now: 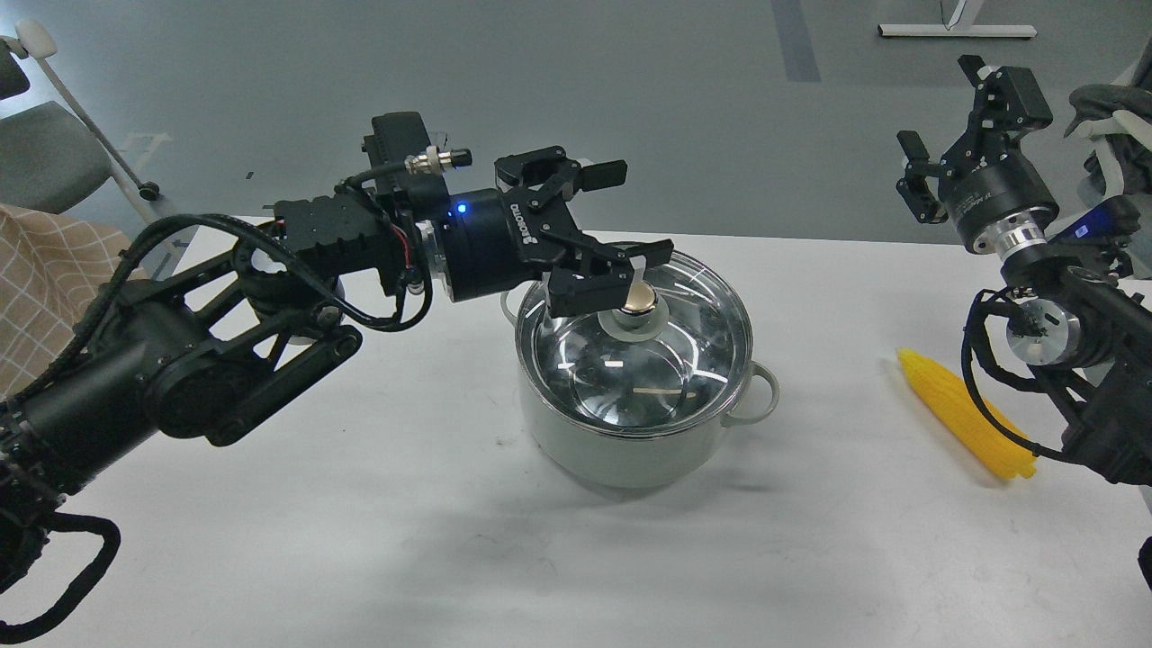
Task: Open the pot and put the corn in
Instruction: 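Reach the left gripper over the pot and close on the lid knob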
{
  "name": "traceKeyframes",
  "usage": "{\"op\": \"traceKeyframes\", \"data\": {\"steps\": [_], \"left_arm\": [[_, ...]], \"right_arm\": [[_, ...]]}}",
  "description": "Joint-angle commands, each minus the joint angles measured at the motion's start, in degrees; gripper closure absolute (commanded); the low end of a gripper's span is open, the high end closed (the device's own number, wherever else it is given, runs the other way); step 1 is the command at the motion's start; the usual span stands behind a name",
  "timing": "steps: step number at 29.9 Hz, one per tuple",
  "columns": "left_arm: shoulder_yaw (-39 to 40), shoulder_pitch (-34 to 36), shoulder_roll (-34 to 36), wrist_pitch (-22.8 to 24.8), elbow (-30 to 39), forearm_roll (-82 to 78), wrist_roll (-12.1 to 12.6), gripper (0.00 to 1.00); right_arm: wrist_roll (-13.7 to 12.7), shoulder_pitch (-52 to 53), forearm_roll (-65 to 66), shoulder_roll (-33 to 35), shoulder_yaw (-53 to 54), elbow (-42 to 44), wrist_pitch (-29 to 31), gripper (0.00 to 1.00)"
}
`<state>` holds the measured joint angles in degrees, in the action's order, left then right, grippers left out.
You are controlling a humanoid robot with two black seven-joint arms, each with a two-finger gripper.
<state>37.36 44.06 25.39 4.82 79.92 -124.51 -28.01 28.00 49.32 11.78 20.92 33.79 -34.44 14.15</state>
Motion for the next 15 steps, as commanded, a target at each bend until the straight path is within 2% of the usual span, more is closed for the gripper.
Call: {"op": "traceKeyframes", "data": {"steps": [1,5,15], "left_arm": [[-2.11,-0.12,-1.48,-1.04,-2.57,-0.49,0.01,0.03],[-4.48,-0.38,-4.03,-2.71,-6.52,-0.49,0.01,0.03],[-5.89,-0.65,-5.36,-2.8,-11.01,-0.49,0.01,0.04]], "right_arm": [[0.0,-0.45,0.0,0.35,0.04,-0.1,0.0,0.0],[0.0,-1.5,0.0,0.7,0.13,-1.59,-0.09,0.0],[0.0,-1.59,0.0,0.7,0.13,-1.86,-0.53,0.0]]}}
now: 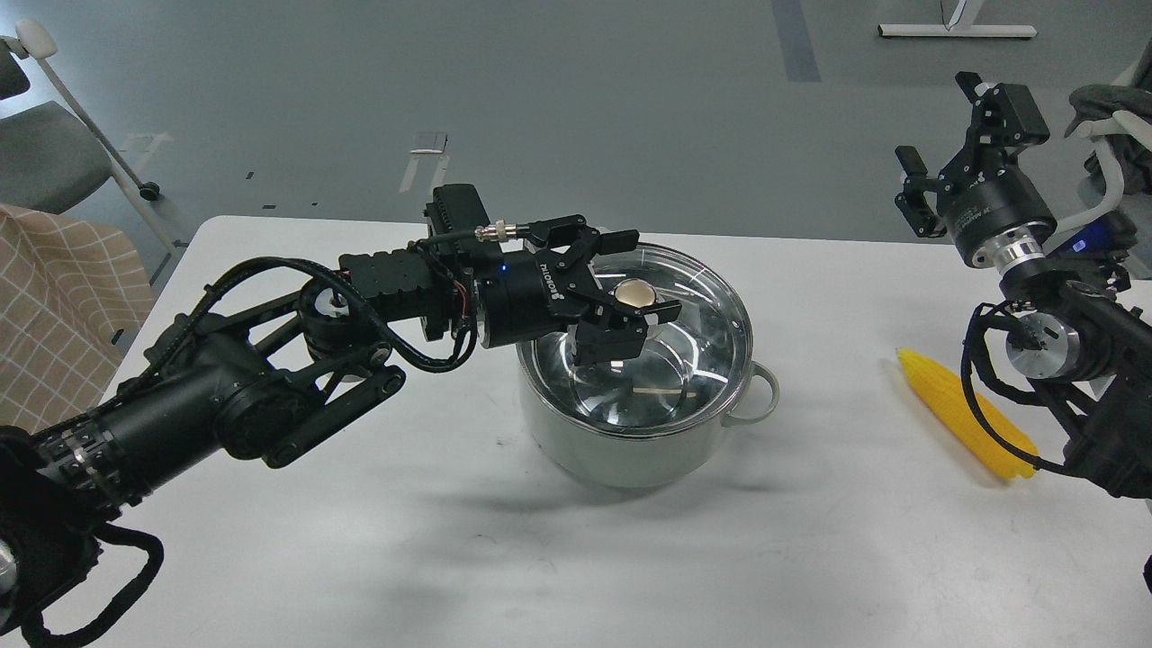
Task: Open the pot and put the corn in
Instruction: 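Reach the left gripper over the pot and close on the lid knob, then hold the lid knob firmly with the left gripper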
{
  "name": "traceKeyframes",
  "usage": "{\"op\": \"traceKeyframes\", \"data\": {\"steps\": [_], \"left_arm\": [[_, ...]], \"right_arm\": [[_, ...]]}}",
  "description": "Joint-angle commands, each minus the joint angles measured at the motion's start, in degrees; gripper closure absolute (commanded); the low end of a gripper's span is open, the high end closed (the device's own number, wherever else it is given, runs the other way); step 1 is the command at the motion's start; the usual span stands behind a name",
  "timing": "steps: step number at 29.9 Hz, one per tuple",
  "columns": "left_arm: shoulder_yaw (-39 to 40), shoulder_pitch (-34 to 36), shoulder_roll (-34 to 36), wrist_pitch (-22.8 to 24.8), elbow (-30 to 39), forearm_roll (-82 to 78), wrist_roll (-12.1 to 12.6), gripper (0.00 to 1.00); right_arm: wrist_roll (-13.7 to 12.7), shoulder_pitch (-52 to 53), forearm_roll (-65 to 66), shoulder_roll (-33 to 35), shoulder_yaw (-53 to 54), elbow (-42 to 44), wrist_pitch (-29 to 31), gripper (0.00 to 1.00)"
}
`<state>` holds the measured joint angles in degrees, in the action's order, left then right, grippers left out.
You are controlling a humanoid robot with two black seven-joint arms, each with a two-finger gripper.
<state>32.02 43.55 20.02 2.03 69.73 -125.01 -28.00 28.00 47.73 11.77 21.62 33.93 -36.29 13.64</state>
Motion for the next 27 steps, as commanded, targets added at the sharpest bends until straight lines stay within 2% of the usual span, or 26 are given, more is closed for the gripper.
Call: {"op": "traceKeyframes", "data": {"steps": [1,13,27], "left_arm": [[-0.73,-0.22,0.11,-0.01,-0.99,0.01,0.0,0.05],[-0.74,-1.36,0.64,-0.27,-2.4,0.01,0.0,0.11],[-0.65,-1.89,-0.77,-0.27,-3.98,0.01,0.05,0.11]], "right_arm": [[0.0,-0.09,0.01,0.09,0.0,-0.01,-0.01,0.0],[0.0,-0.09,0.01,-0.09,0.0,-0.19,-0.01,0.0],[0.0,-0.18,0.01,-0.09,0.0,-0.1,-0.01,0.0]]}}
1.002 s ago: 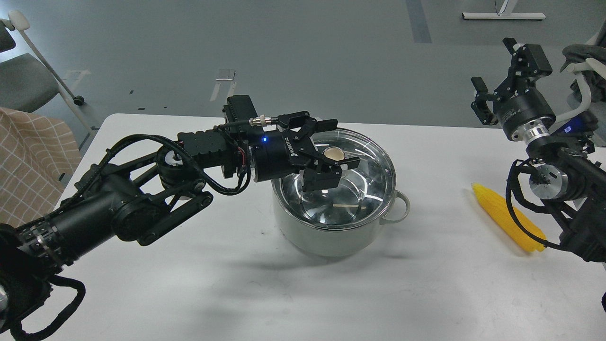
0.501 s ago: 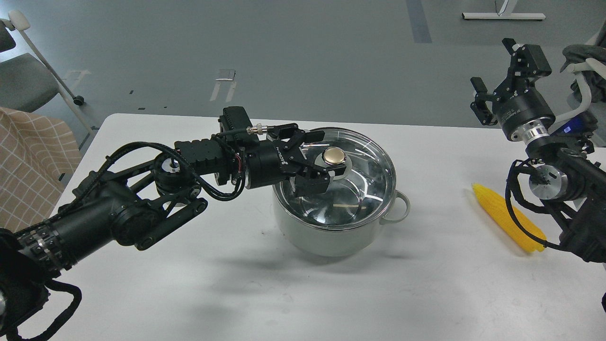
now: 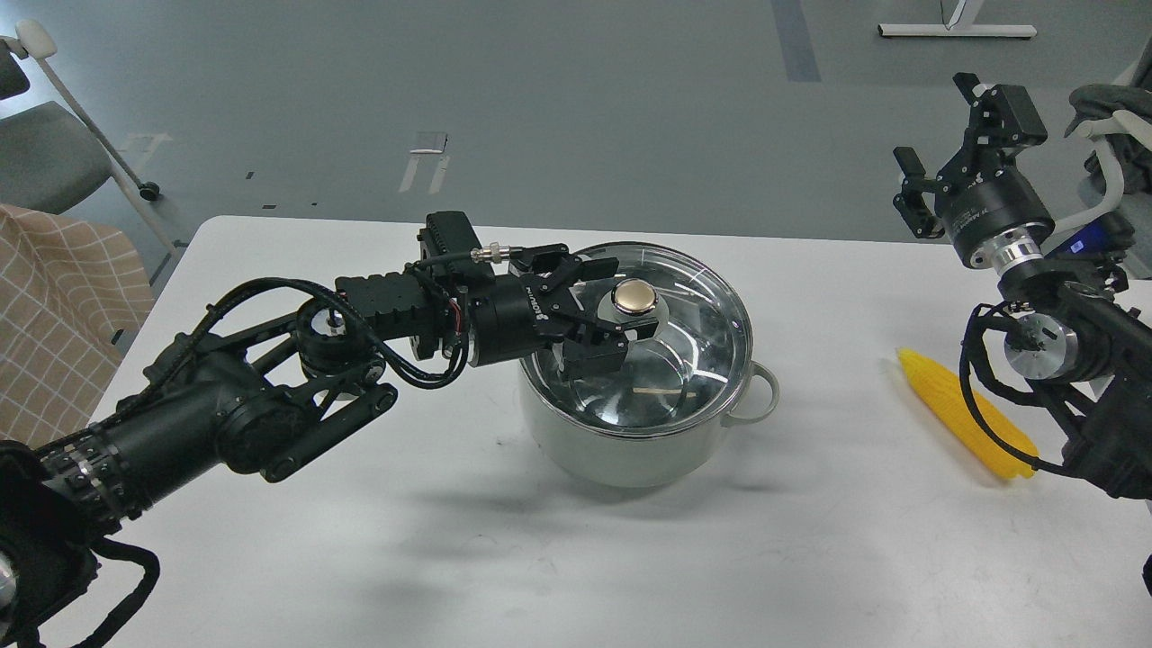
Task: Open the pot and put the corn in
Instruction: 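Hold the lid knob firmly with the left gripper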
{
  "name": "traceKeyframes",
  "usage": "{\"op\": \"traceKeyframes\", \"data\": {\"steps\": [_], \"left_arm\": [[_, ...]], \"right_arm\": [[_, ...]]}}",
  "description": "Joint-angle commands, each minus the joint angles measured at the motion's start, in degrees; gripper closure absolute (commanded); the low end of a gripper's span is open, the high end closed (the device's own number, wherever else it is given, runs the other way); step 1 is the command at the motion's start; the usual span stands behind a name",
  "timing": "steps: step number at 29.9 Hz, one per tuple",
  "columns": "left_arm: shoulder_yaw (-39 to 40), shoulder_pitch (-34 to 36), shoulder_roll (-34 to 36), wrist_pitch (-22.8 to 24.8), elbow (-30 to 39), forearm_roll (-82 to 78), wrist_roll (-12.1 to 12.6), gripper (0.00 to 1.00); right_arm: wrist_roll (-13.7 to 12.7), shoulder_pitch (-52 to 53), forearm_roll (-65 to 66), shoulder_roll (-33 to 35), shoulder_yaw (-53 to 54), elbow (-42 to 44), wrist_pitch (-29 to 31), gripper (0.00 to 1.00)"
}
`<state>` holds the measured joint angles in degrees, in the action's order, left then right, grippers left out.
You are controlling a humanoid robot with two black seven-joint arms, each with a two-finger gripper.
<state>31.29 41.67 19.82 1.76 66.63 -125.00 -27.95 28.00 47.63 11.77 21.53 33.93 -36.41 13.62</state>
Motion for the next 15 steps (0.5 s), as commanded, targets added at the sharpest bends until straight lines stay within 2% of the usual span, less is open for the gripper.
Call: {"op": "traceKeyframes", "data": {"steps": [1,7,10,12,15], "left_arm": [[0.09,-0.01,-0.75,0.0,-1.15,0.0,0.0,0.11],[0.09,-0.36,-0.84,-0.09,-1.77,0.0,0.0,0.14],[0.09,-0.45,-0.84,-0.09,-1.85,0.0,0.0,0.28],[0.09,-0.36,-0.84,-0.09,-1.85,0.0,0.0,0.41],[0.09,-0.36,-0.84,-0.09,-1.85,0.0,0.0,0.48]], "right_arm": [[0.0,-0.08,0.0,0.09,0.0,0.02,-0.09,0.0],[0.0,-0.08,0.0,0.09,0.0,0.02,-0.09,0.0],[0.0,-0.08,0.0,0.09,0.0,0.02,-0.09,0.0],[0.0,-0.08,0.0,0.0,0.0,0.02,-0.09,0.0],[0.0,-0.08,0.0,0.0,0.08,0.02,-0.09,0.0]]}}
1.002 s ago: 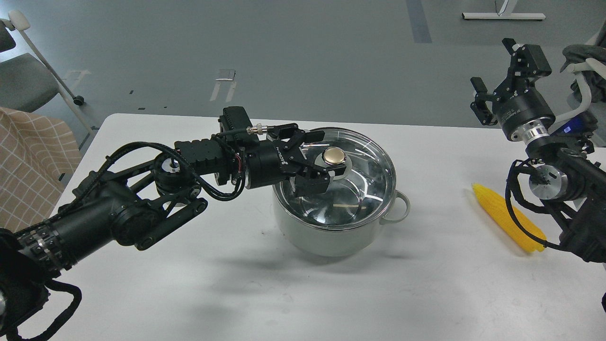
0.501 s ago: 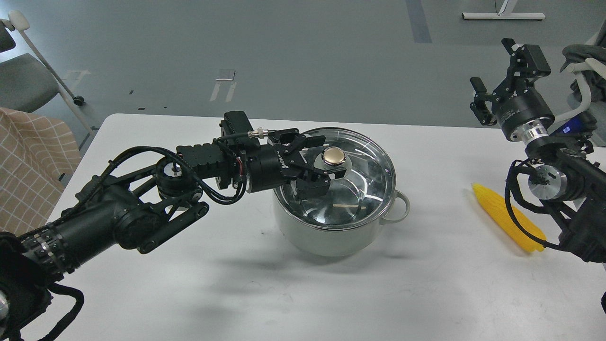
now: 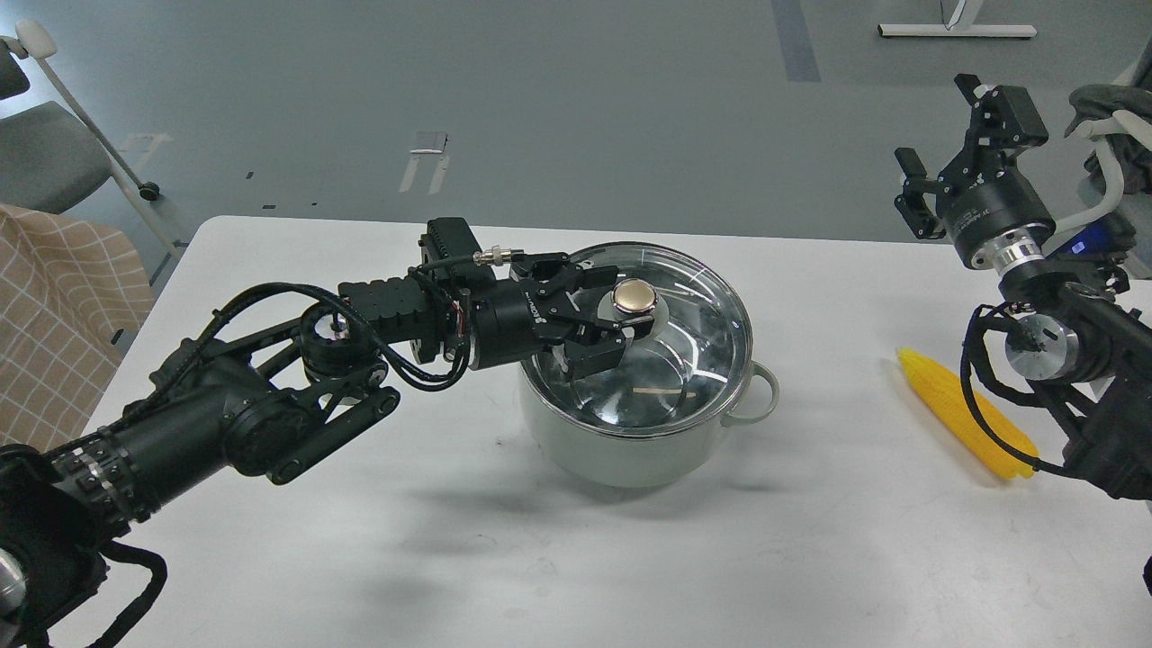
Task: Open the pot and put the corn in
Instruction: 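Hold the lid knob firmly with the left gripper, then lift the glass lid off the pot and lower it beside the pot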
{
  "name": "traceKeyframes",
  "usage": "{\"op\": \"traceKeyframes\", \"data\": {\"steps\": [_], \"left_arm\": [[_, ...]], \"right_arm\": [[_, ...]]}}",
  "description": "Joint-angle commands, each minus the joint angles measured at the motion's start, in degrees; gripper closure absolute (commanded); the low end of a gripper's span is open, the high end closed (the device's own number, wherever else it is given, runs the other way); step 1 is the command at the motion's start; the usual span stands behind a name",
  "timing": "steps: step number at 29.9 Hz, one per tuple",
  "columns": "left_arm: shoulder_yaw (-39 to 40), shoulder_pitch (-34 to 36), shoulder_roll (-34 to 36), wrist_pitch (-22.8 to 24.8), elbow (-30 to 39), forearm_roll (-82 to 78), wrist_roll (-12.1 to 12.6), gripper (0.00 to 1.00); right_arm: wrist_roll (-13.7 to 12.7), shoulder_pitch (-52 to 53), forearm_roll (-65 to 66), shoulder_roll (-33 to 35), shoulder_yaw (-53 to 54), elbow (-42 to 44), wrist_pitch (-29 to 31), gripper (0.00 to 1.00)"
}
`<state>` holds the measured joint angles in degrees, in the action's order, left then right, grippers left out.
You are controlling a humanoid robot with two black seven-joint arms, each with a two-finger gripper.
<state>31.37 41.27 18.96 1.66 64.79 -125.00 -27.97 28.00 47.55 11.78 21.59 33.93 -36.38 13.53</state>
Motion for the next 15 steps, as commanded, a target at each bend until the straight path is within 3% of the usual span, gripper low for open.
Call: {"op": "traceKeyframes", "data": {"steps": [1,3,5,15], "left_arm": [[0.0,0.04,0.11,0.01,-0.02,0.0,0.02,0.49],[0.09,0.04,0.11,0.01,-0.02,0.0,-0.03,0.67],[0.18,0.21,0.11,0.01,0.07,0.0,-0.03,0.77],[0.7,3.2,1.25,0.01,3.59,0.0,-0.03,0.79]], "right_arm": [[0.0,0.0,0.0,0.03,0.08,-0.01,0.0,0.0],[0.0,0.0,0.0,0.03,-0.01,-0.01,0.0,0.0],[0.0,-0.09,0.0,0.03,0.08,-0.01,0.0,0.0],[0.0,-0.18,0.0,-0.05,0.08,-0.01,0.0,0.0]]}}
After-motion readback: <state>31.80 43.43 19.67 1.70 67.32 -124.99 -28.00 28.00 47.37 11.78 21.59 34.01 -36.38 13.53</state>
